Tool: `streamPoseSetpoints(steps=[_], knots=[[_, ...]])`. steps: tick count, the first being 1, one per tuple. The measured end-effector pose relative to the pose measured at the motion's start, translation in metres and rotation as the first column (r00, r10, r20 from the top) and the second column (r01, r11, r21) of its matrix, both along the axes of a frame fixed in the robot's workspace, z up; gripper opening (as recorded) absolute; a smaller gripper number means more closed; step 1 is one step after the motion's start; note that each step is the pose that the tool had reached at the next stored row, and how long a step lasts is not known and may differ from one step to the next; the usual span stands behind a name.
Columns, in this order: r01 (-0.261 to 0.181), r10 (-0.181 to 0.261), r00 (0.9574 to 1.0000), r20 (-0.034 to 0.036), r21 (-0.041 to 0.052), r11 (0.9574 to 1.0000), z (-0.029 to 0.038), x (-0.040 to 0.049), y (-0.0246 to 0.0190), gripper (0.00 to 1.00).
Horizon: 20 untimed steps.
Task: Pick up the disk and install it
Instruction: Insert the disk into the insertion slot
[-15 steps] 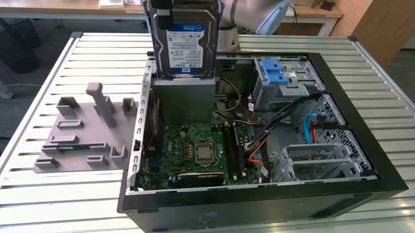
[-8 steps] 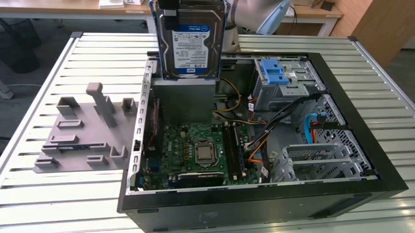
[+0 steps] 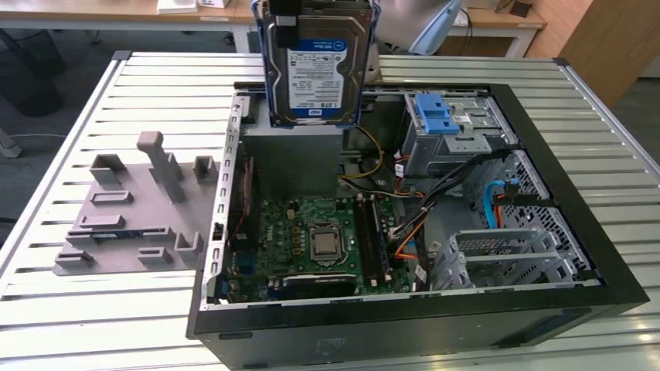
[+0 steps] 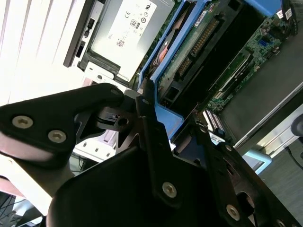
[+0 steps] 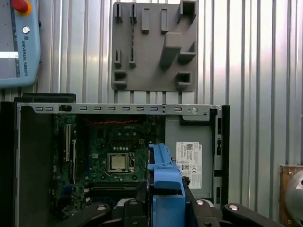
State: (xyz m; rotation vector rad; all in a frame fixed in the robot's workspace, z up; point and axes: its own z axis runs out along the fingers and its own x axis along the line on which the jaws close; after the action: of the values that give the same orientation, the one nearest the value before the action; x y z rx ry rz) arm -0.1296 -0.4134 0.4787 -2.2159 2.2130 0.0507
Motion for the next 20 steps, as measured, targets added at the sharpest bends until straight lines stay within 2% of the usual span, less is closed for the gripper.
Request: streamPoseSetpoints(steps=[4, 10, 15, 20], knots=[[0.0, 0.0, 1.0, 0.0, 0.0, 1.0, -0.0001, 0.0023, -0.004, 0.36], [0.0, 0.0, 1.0, 0.0001, 0.0, 1.0, -0.0003, 0.0034, -0.0167, 0.36], [0.0, 0.0, 1.0, 0.0001, 0.0, 1.0, -0.0004, 0.0082, -0.019, 0.36], [0.0, 0.0, 1.0, 0.0001, 0.0, 1.0, -0.0004, 0.0223, -0.0199, 0.36]])
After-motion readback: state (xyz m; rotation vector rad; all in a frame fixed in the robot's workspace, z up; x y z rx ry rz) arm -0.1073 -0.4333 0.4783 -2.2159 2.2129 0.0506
